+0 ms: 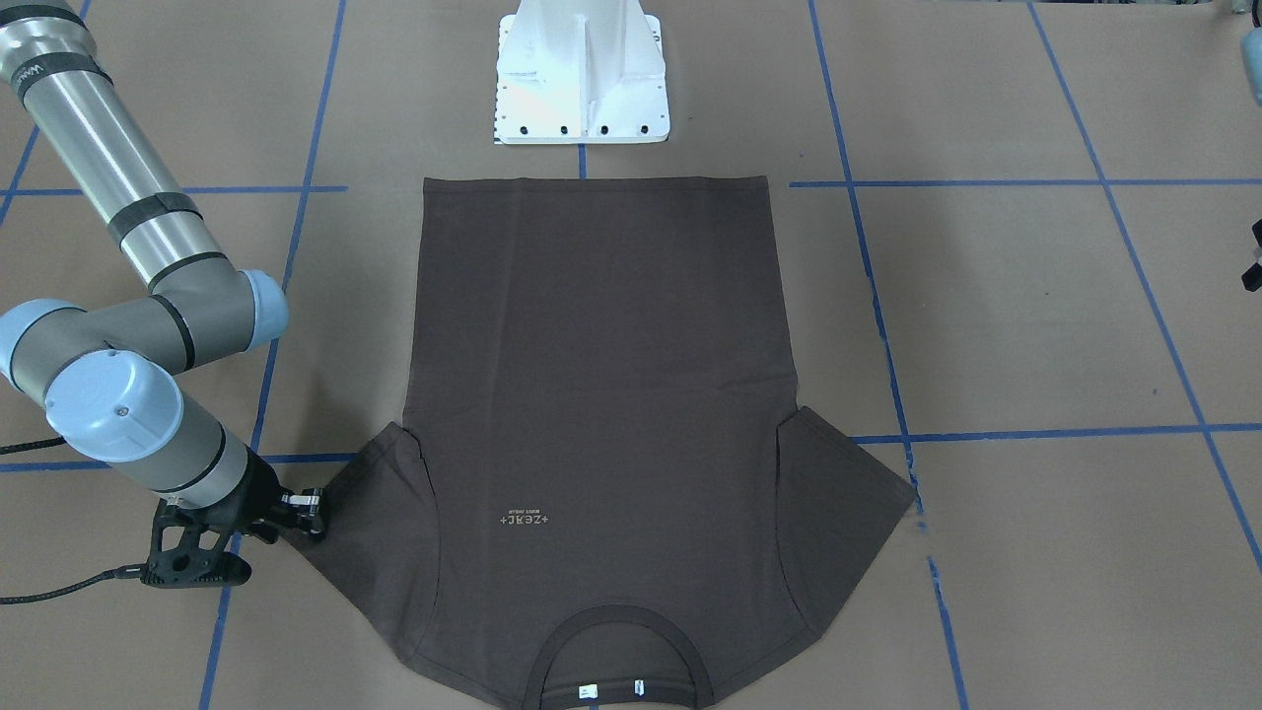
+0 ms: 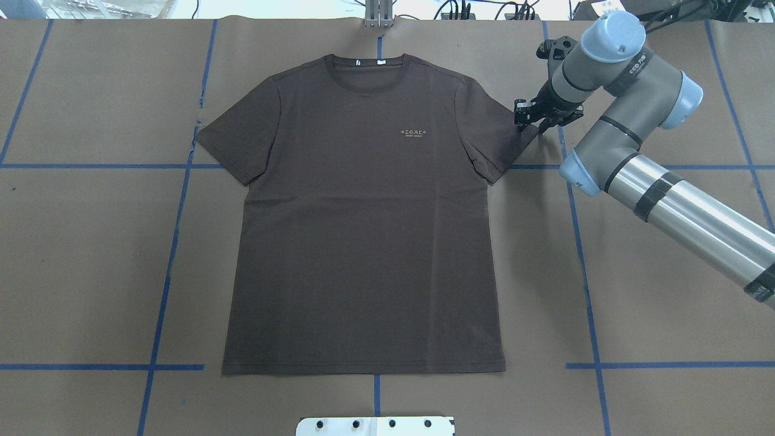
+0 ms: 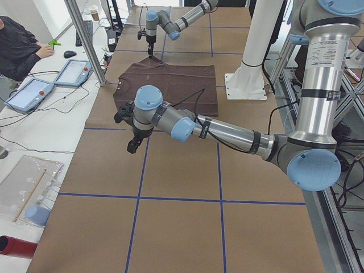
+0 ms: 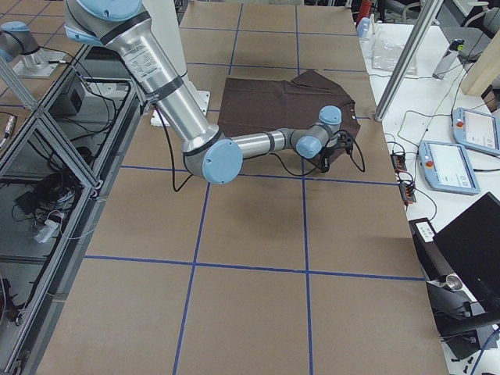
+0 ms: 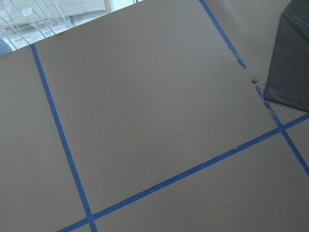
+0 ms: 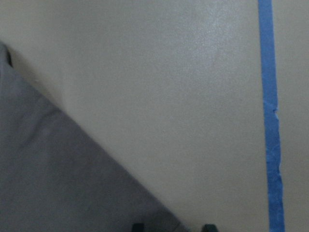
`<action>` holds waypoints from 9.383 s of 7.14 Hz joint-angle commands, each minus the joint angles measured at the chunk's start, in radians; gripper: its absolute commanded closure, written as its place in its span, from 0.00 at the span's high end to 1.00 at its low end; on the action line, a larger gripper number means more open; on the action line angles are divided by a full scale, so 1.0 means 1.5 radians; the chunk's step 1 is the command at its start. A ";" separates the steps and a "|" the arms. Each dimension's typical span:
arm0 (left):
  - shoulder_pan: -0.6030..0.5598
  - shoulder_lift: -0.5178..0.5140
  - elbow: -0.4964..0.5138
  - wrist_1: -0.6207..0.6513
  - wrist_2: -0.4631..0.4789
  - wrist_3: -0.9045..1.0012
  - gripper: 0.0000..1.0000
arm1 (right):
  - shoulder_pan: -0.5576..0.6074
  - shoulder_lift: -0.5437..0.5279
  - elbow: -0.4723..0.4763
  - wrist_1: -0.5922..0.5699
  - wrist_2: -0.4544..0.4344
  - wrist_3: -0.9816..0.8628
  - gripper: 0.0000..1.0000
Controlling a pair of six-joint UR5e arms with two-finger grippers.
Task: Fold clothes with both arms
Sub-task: 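Grasp the sleeve nearest the right gripper with the right gripper, then fold the sleeve inward over the shirt body toward the collar, then release the sleeve and lift the right gripper while the left arm approaches, then fold the sleeve nearest the left gripper inward over the shirt body, then move the right gripper to the hem corner nearest the robot while left withdraws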
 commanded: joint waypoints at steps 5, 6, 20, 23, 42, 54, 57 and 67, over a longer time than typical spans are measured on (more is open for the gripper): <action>0.000 -0.003 0.000 0.000 0.000 -0.001 1.00 | -0.012 0.076 0.018 -0.001 -0.002 0.006 0.00; 0.001 -0.003 0.000 0.000 0.000 -0.001 1.00 | -0.024 0.111 0.015 -0.002 -0.011 0.006 0.00; 0.315 -0.234 0.219 -0.272 0.264 -0.742 0.99 | -0.027 0.045 0.312 -0.420 0.008 0.055 1.00; 0.400 -0.291 0.330 -0.280 0.420 -0.742 0.99 | -0.025 0.029 0.317 -0.403 0.003 0.049 1.00; 0.427 -0.427 0.279 -0.094 0.415 -0.769 0.00 | -0.025 0.021 0.307 -0.360 0.000 0.056 1.00; 0.469 -0.417 0.186 -0.072 0.314 -0.763 1.00 | -0.116 -0.107 0.475 -0.346 -0.054 0.194 1.00; 0.469 -0.253 -0.047 -0.006 0.311 -0.743 1.00 | -0.398 -0.299 0.665 -0.240 -0.303 0.462 1.00; 0.477 -0.233 -0.053 -0.008 0.314 -0.744 1.00 | -0.556 -0.382 0.682 -0.205 -0.377 0.529 0.82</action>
